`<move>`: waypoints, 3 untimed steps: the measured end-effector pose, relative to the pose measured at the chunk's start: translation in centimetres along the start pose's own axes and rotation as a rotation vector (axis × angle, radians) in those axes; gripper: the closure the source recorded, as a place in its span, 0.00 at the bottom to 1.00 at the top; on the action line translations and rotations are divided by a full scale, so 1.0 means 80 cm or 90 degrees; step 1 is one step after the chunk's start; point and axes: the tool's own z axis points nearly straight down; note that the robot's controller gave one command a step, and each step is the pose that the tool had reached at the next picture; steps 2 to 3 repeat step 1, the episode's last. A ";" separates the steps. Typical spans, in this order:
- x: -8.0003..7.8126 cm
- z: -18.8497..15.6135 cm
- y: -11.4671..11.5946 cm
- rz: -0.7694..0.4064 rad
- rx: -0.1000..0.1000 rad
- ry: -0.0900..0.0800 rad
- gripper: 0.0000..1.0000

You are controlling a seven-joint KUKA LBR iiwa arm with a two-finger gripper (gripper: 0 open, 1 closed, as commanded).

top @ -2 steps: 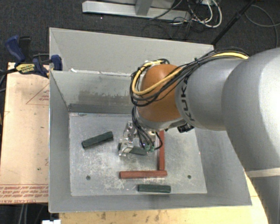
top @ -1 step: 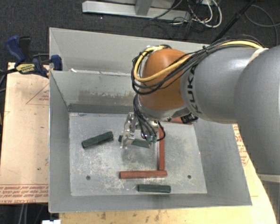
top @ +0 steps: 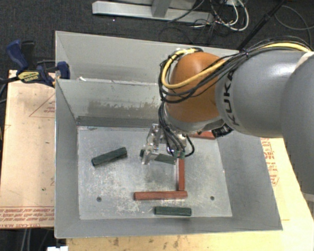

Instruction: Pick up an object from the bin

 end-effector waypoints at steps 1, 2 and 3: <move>-0.006 -0.177 0.032 0.017 0.002 0.003 1.00; -0.006 -0.177 0.032 0.017 0.002 0.003 1.00; -0.006 -0.177 0.032 0.017 0.002 0.003 1.00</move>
Offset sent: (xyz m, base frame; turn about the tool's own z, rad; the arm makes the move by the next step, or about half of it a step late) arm 0.0000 0.0000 0.0000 0.0000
